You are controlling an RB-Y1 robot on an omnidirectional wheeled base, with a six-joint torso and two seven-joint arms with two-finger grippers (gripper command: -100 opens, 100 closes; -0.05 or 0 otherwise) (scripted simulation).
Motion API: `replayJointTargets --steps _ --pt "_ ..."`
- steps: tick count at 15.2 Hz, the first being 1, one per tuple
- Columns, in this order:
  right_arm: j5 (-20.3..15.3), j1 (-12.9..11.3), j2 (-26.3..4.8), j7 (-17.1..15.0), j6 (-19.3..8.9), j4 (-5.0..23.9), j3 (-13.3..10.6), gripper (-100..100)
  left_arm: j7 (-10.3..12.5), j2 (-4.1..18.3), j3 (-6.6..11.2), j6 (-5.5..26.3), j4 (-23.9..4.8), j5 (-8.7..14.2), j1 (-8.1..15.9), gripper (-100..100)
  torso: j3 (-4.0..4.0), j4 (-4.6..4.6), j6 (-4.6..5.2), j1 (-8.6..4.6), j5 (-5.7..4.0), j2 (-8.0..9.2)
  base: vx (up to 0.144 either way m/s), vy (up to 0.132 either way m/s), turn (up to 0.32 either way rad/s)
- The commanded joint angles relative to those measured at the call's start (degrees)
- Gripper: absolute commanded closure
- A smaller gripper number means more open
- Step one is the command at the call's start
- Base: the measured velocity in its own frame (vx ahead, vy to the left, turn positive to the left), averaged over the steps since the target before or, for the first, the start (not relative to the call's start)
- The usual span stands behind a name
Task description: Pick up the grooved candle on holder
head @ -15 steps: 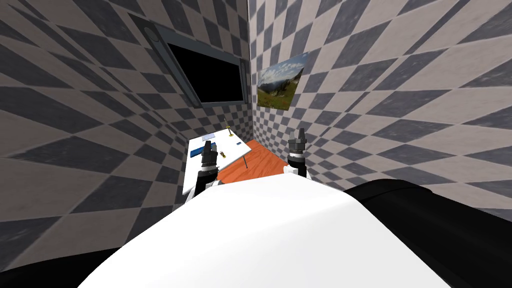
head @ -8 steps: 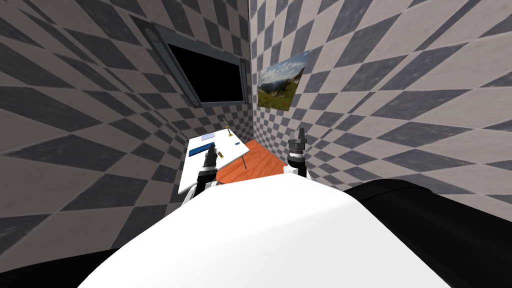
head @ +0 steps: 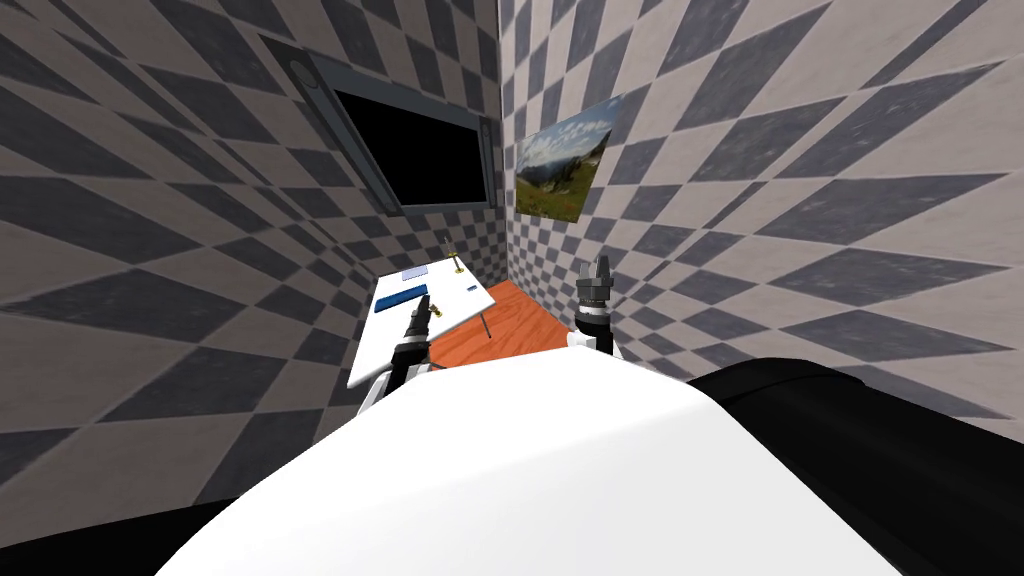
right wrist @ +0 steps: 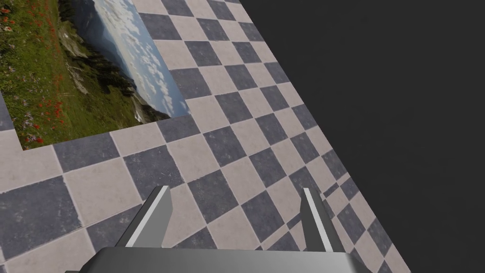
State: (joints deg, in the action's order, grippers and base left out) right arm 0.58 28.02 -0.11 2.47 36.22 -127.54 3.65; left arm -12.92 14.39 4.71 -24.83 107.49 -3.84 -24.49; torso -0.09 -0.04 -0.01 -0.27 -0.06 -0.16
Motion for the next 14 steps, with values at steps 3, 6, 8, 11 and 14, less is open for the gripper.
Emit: replayJointTargets --steps 3,6,8,11,14 --pt "0.0 0.0 0.0 0.0 0.0 0.0 0.0 0 -1.5 0.2 1.85 1.3 -4.8 -1.0 1.6 -100 -0.01 0.00 0.00 -0.07 -0.01 -0.01 0.029 -0.088 0.061" --pt "0.0 0.0 0.0 0.0 0.0 0.0 0.0 0 -2.5 0.3 3.24 2.0 -8.0 -1.6 2.6 -100 -0.01 0.00 0.00 -0.06 -0.01 -0.03 0.041 -0.087 0.053" --pt "0.0 0.0 0.0 0.0 0.0 0.0 0.0 0 -2.9 0.2 3.93 2.4 -10.1 -1.9 3.0 -100 -0.05 -0.02 0.00 -0.10 -0.02 -0.10 0.045 -0.090 0.054" --pt "0.0 0.0 0.0 0.0 0.0 0.0 0.0 0 -3.8 0.1 5.27 3.2 -13.6 -2.5 4.0 -100 -0.03 -0.01 0.00 -0.01 0.00 -0.05 0.035 -0.070 0.046" --pt "0.0 0.0 0.0 0.0 0.0 0.0 0.0 0 -4.7 -0.1 6.56 3.9 -17.0 -3.0 4.8 -100 -0.09 -0.03 0.00 -0.07 -0.02 -0.16 0.068 -0.084 0.060"
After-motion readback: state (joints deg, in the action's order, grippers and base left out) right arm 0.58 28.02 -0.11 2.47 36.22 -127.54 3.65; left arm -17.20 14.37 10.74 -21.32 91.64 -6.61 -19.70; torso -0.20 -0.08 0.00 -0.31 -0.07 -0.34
